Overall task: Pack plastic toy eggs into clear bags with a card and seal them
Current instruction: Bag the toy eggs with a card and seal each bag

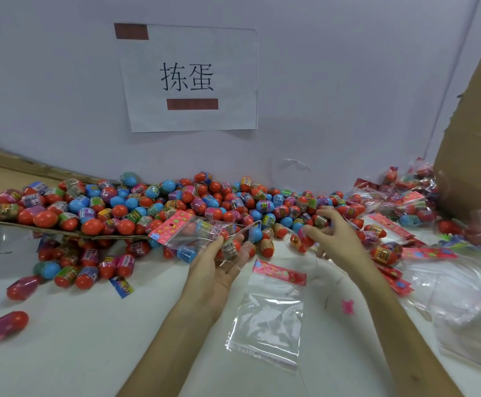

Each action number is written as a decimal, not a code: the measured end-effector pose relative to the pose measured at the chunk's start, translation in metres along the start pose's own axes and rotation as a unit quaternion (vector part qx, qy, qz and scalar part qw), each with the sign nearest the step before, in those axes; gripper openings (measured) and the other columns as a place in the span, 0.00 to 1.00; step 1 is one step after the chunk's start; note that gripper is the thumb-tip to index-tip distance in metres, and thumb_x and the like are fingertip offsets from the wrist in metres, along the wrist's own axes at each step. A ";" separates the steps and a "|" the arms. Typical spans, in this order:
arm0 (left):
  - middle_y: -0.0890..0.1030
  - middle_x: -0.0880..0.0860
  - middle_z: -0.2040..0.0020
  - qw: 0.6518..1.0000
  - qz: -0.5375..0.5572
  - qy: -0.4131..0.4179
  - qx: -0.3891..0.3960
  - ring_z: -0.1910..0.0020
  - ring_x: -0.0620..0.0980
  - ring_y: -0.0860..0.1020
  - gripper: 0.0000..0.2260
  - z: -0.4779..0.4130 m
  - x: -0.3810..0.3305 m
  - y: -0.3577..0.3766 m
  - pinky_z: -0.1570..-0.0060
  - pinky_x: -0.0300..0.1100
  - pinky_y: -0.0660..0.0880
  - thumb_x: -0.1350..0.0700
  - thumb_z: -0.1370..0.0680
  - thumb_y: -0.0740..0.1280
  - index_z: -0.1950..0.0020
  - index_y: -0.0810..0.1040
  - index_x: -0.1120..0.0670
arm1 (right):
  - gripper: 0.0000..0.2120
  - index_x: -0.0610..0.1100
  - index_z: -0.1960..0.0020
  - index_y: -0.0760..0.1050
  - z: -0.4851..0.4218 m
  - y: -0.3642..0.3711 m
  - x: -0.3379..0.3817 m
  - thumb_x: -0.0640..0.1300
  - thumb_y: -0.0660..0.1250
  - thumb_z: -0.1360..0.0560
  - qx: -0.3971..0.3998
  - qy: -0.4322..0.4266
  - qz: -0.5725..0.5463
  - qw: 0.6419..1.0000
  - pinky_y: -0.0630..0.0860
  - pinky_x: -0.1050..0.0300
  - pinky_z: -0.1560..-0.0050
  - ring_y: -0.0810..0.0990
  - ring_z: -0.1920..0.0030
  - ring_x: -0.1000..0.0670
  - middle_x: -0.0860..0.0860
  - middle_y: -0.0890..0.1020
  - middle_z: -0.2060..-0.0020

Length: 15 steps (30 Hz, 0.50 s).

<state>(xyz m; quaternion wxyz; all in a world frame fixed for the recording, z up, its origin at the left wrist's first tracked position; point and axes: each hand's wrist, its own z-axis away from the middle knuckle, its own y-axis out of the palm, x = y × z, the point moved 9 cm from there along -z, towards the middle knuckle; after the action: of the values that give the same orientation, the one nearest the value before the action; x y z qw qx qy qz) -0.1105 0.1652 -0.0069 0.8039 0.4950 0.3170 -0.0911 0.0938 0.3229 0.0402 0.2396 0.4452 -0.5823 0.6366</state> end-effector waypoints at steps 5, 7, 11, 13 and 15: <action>0.86 0.62 0.43 1.000 -0.006 0.009 -0.003 0.50 0.57 0.87 0.15 0.000 0.000 0.000 0.56 0.47 0.86 0.59 0.16 0.65 0.30 0.75 0.62 | 0.37 0.56 0.23 0.65 -0.004 -0.018 0.047 0.58 0.75 0.28 0.238 -0.089 0.148 0.956 0.81 0.57 0.51 0.87 0.55 0.52 0.51 0.86 0.50; 0.86 0.62 0.44 1.000 -0.003 0.011 -0.002 0.52 0.57 0.88 0.15 0.000 0.001 0.002 0.55 0.48 0.86 0.59 0.16 0.65 0.30 0.75 0.62 | 0.35 0.57 0.23 0.66 -0.003 -0.036 0.082 0.58 0.75 0.26 0.309 -0.154 -0.012 0.938 0.83 0.53 0.44 0.86 0.46 0.49 0.49 0.85 0.43; 0.86 0.62 0.46 1.000 -0.005 0.009 0.003 0.53 0.57 0.88 0.15 0.003 0.001 0.005 0.52 0.50 0.85 0.59 0.16 0.65 0.30 0.75 0.63 | 0.30 0.43 0.20 0.61 -0.007 -0.052 0.097 0.38 0.67 0.19 0.343 -0.098 -0.275 0.893 0.83 0.49 0.48 0.85 0.54 0.44 0.41 0.83 0.47; 0.86 0.62 0.45 1.000 -0.007 0.005 -0.002 0.52 0.58 0.87 0.15 0.004 0.002 0.004 0.51 0.50 0.84 0.59 0.16 0.65 0.30 0.75 0.63 | 0.22 0.49 0.28 0.74 -0.022 -0.031 0.067 0.39 0.70 0.21 0.292 -0.092 0.005 0.952 0.84 0.49 0.50 0.86 0.53 0.41 0.45 0.85 0.47; 0.86 0.62 0.45 1.000 -0.007 0.002 0.002 0.49 0.59 0.87 0.16 0.003 0.001 0.004 0.50 0.51 0.84 0.59 0.16 0.65 0.30 0.75 0.63 | 0.11 0.56 0.42 0.81 -0.039 -0.040 0.067 0.43 0.72 0.21 0.190 -0.108 0.197 0.956 0.83 0.55 0.57 0.85 0.55 0.40 0.50 0.86 0.51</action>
<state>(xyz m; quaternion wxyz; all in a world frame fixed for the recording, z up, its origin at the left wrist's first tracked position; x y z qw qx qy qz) -0.1064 0.1648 -0.0035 0.8018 0.4943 0.3215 -0.0966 0.0823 0.3544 0.1208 -0.0438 0.4247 -0.5497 0.7181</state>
